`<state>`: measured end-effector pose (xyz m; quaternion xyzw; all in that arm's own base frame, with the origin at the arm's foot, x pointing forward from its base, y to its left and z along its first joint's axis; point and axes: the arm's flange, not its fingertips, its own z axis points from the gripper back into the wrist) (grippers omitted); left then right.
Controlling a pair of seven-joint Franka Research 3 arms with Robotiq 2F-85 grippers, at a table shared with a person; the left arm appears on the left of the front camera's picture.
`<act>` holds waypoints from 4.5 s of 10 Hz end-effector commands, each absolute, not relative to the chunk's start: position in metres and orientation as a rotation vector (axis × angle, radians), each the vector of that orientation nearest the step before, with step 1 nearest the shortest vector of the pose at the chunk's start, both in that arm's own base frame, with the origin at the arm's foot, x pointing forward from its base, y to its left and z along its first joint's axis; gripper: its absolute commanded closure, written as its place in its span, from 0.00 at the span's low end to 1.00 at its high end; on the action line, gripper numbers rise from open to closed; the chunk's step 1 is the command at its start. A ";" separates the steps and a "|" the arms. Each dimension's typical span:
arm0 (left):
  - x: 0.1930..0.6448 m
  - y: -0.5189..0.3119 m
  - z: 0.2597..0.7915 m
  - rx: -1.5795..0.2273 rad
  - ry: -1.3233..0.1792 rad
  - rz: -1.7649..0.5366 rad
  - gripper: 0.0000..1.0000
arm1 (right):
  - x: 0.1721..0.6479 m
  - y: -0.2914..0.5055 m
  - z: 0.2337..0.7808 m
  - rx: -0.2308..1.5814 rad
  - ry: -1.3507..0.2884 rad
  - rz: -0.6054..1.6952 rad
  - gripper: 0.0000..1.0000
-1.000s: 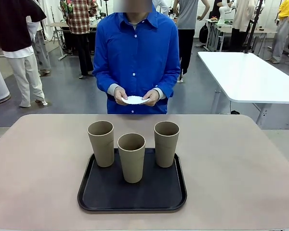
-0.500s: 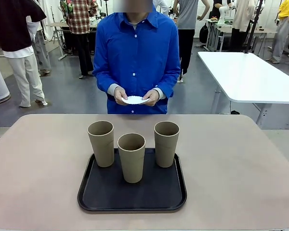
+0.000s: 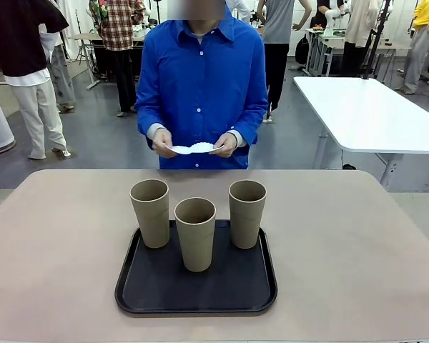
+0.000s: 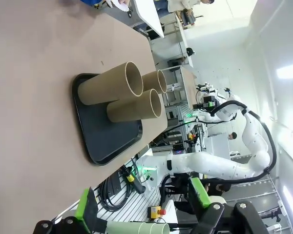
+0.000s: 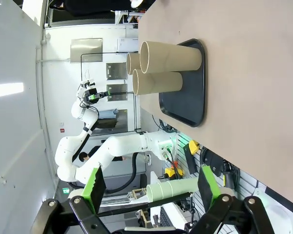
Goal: Place coasters on the table and set cups on them.
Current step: Pick up one Reusable plastic cup and place it on a coaster set by the human.
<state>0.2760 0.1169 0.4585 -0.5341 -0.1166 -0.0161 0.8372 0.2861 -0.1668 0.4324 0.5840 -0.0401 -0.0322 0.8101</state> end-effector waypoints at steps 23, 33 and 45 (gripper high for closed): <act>0.277 0.117 0.459 -1.148 -0.262 -0.047 0.00 | 0.284 -0.166 0.432 1.255 -0.086 -0.068 0.00; 0.352 0.099 0.503 -0.743 -0.328 -0.461 0.00 | 0.284 -0.166 0.432 1.255 -0.086 -0.068 0.00; 0.418 -0.013 0.500 -0.332 -0.350 -1.079 0.00 | 0.284 -0.166 0.432 1.255 -0.086 -0.068 0.00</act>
